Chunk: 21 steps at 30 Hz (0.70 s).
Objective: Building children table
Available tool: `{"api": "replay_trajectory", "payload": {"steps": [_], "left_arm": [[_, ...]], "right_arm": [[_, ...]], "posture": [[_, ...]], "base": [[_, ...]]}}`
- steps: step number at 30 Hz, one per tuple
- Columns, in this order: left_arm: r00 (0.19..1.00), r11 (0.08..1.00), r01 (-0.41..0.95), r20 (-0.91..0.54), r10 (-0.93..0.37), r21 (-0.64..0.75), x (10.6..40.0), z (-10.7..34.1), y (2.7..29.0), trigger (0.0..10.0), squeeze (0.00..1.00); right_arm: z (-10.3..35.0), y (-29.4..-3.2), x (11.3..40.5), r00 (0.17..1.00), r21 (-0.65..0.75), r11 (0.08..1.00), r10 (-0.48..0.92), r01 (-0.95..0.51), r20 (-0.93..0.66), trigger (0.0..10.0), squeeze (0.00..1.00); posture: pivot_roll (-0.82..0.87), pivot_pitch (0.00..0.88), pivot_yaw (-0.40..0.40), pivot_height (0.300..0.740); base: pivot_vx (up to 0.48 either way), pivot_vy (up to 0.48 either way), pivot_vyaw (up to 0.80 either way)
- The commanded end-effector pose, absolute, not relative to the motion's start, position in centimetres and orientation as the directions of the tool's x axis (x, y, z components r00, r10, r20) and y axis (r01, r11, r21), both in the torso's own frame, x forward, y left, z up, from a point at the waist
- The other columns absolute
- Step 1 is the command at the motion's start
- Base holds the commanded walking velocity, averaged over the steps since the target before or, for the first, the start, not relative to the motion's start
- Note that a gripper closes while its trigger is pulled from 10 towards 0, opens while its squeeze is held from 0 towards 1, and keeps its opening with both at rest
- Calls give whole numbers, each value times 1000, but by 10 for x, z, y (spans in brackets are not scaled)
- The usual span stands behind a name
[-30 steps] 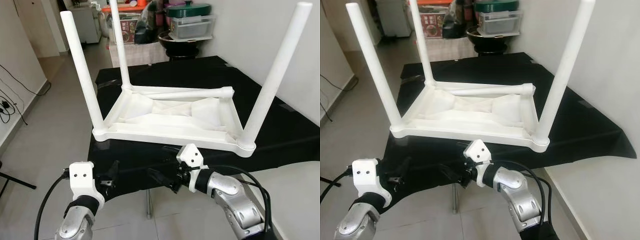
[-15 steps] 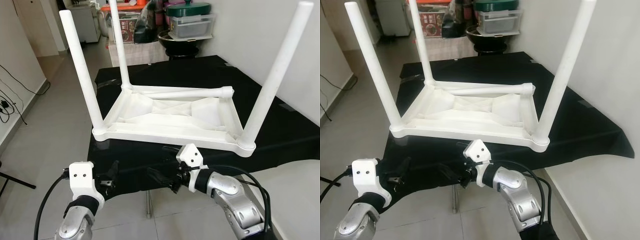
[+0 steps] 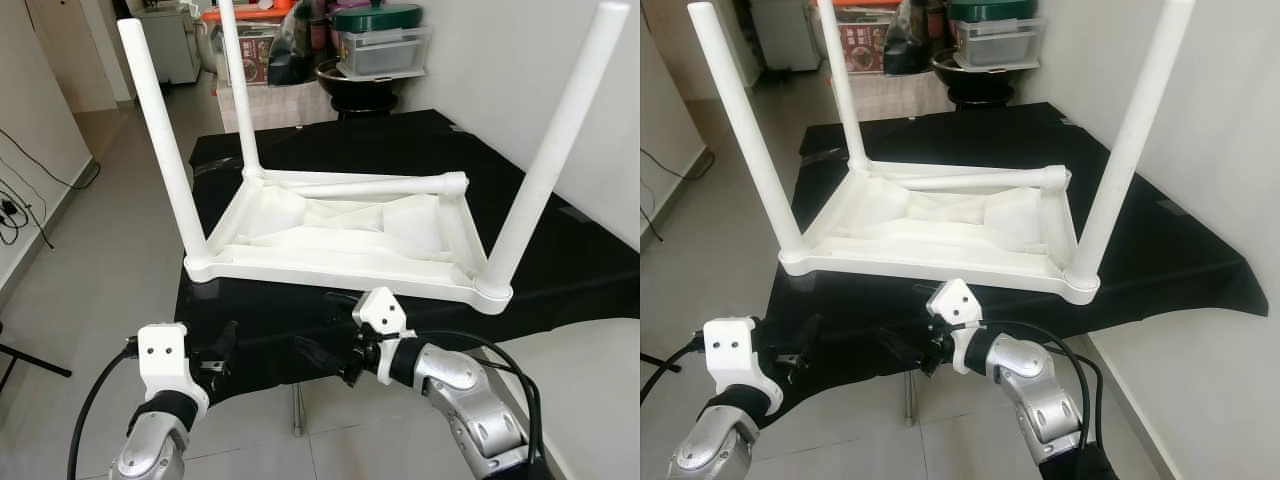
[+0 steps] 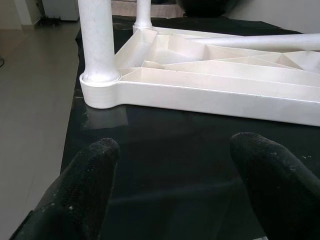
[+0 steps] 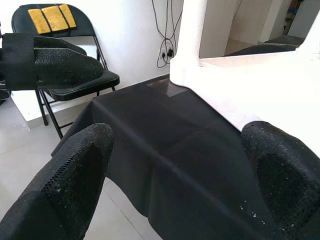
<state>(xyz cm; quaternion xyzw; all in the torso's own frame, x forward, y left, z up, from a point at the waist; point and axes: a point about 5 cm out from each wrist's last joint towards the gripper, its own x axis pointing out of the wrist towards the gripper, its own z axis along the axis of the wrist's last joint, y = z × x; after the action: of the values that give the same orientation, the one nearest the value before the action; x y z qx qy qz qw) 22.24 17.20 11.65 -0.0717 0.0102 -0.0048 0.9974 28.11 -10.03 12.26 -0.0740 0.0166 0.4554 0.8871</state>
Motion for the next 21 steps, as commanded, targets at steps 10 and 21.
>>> {"api": "replay_trajectory", "payload": {"steps": [10, 21], "left_arm": [[999, 988, -8, -34, 3, -156, 222, 113, 174, 10000, 0], [999, 991, -18, -30, 14, -135, 221, 115, 177, 10000, 0]], "right_arm": [[122, -99, 280, 578, -102, 570, 810, -816, -96, 10000, 0], [123, -98, 279, 574, -99, 566, 813, -818, -94, 10000, 0]], "posture": [[-31, 0, 15, 740], [-16, 0, 15, 740]], "base": [[0, 0, 0], [0, 0, 0]]}}
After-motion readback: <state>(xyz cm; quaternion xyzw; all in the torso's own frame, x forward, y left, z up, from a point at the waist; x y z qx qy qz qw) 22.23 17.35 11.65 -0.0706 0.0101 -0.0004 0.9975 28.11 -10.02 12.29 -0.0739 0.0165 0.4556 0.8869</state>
